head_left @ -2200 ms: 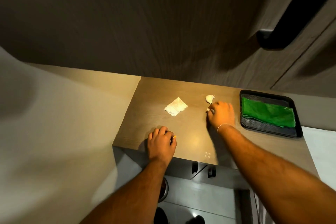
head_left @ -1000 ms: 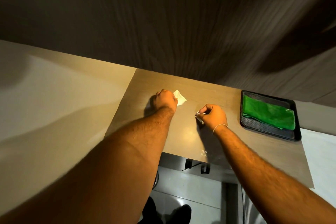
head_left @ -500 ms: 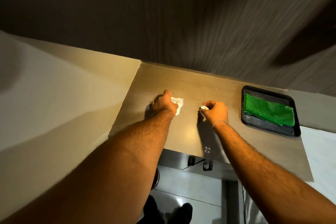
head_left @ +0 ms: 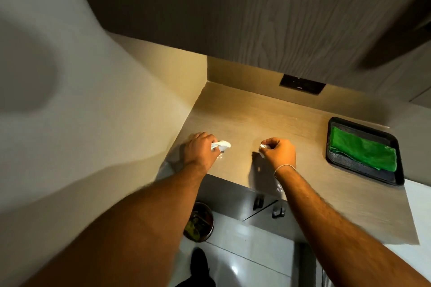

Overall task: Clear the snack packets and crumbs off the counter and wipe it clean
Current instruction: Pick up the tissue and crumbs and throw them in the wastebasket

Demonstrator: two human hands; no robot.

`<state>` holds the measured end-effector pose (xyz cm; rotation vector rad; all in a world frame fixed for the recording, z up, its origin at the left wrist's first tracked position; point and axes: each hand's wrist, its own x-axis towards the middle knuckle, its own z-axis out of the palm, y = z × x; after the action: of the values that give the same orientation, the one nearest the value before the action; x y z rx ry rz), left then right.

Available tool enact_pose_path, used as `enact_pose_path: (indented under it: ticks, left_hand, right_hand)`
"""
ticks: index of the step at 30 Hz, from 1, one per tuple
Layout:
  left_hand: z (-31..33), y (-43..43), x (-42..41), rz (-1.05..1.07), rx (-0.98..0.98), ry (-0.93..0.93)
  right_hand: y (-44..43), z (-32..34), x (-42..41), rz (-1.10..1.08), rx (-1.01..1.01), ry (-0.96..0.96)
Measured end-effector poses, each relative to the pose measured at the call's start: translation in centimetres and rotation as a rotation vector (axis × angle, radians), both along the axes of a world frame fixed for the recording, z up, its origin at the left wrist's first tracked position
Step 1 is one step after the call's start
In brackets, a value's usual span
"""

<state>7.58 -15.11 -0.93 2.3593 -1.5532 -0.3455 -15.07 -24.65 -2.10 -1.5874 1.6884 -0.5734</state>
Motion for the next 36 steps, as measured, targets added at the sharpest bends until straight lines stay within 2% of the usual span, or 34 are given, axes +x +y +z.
enact_pose_path:
  ticks: [6, 9, 12, 14, 16, 18, 21, 25, 27, 31, 36]
  left_hand:
    - [-1.7, 9.5, -1.6, 0.235, -0.19, 0.112]
    - [-4.5, 14.1, -2.4, 0.402, -0.112, 0.168]
    - [-8.3, 18.3, -2.5, 0.548, -0.011, 0.254]
    - [-10.6, 20.4, -3.2, 0.608, 0.052, 0.377]
    - [-15.8, 22.6, -3.1, 0.69, 0.157, 0.444]
    - [-17.1, 23.7, -3.7, 0.686, 0.214, 0.496]
    - [-25.4, 24.7, -3.0, 0.622, 0.348, 0.529]
    - [-35.5, 24.7, -1.6, 0.658, 0.451, 0.579]
    - [-39.2, 24.0, -1.1, 0.703, 0.457, 0.632]
    - [-45.5, 21.8, -0.1, 0.819, 0.457, 0.71]
    - [-51.1, 18.9, 0.4, 0.808, 0.592, 0.643]
  right_hand:
    - [5.9, 0.4, 3.3, 0.179, -0.121, -0.12]
    - [10.2, -0.9, 4.4, 0.253, -0.152, -0.223]
    - [15.5, -4.0, 4.4, 0.358, -0.039, -0.245]
    - [18.1, -7.1, 3.8, 0.364, 0.05, -0.208]
    - [21.2, -13.4, 3.9, 0.37, 0.126, -0.133]
    - [22.2, -15.3, 2.4, 0.328, 0.197, -0.081]
    - [23.5, -24.9, 1.4, 0.263, 0.326, 0.046]
    - [23.8, -36.5, -0.1, 0.166, 0.436, 0.21]
    - [23.4, -40.1, 0.2, 0.141, 0.5, 0.227]
    - [21.9, -46.5, 2.5, 0.128, 0.485, 0.217]
    - [19.2, -51.8, 7.2, 0.142, 0.461, 0.159]
